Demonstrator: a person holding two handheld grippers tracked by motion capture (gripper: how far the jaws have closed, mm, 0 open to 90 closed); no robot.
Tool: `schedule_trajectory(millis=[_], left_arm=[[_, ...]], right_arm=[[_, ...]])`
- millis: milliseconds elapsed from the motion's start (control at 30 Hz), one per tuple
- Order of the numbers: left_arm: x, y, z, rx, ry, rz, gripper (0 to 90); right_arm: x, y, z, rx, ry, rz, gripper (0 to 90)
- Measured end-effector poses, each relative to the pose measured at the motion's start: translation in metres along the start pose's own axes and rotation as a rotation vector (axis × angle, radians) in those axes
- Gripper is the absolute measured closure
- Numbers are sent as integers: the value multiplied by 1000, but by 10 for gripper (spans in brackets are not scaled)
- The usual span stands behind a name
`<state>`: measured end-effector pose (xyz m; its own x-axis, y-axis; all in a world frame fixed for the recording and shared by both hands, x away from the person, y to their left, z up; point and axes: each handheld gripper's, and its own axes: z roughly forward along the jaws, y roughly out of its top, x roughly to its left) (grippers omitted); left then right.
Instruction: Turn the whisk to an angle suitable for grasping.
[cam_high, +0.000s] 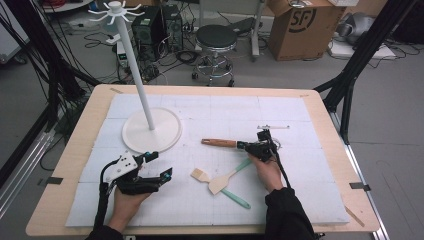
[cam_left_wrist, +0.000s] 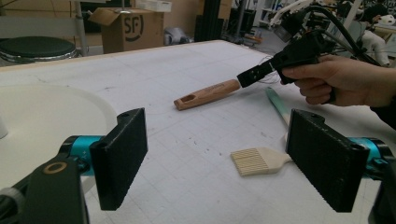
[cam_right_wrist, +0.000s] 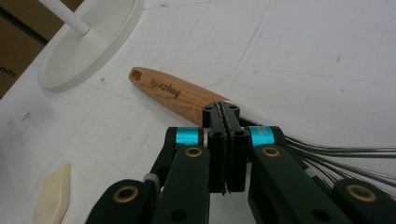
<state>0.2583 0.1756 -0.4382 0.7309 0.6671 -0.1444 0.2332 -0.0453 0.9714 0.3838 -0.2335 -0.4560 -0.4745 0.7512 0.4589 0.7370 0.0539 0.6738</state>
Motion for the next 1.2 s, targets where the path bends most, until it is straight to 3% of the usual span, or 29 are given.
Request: schedule_trajectory(millis=[433, 533, 667, 700, 733, 833, 1100, 1200], left_arm=[[1, 0, -2, -9, 6, -7, 214], [2, 0, -3, -8, 6, -10, 214], [4, 0, -2, -5, 8, -15, 213], [3, 0, -2, -6, 8, -15, 213], [3, 0, -2, -6, 7, -14, 213], [2, 0, -2, -5, 5, -12, 214], [4, 1, 3, -3, -2, -16, 213], [4, 1, 5, -2, -8, -16, 213]], right_arm=[[12, 4, 17, 24, 17, -19, 900], [14, 4, 15, 23, 21, -28, 900], [15, 8, 0, -25, 22, -45, 883], [14, 11, -7, -53, 31, -40, 728], [14, 11, -7, -53, 31, -40, 728], [14, 13, -16, -89, 34, -62, 547], [20, 18, -24, -128, 22, -108, 464], [25, 23, -21, -109, 2, -168, 459]])
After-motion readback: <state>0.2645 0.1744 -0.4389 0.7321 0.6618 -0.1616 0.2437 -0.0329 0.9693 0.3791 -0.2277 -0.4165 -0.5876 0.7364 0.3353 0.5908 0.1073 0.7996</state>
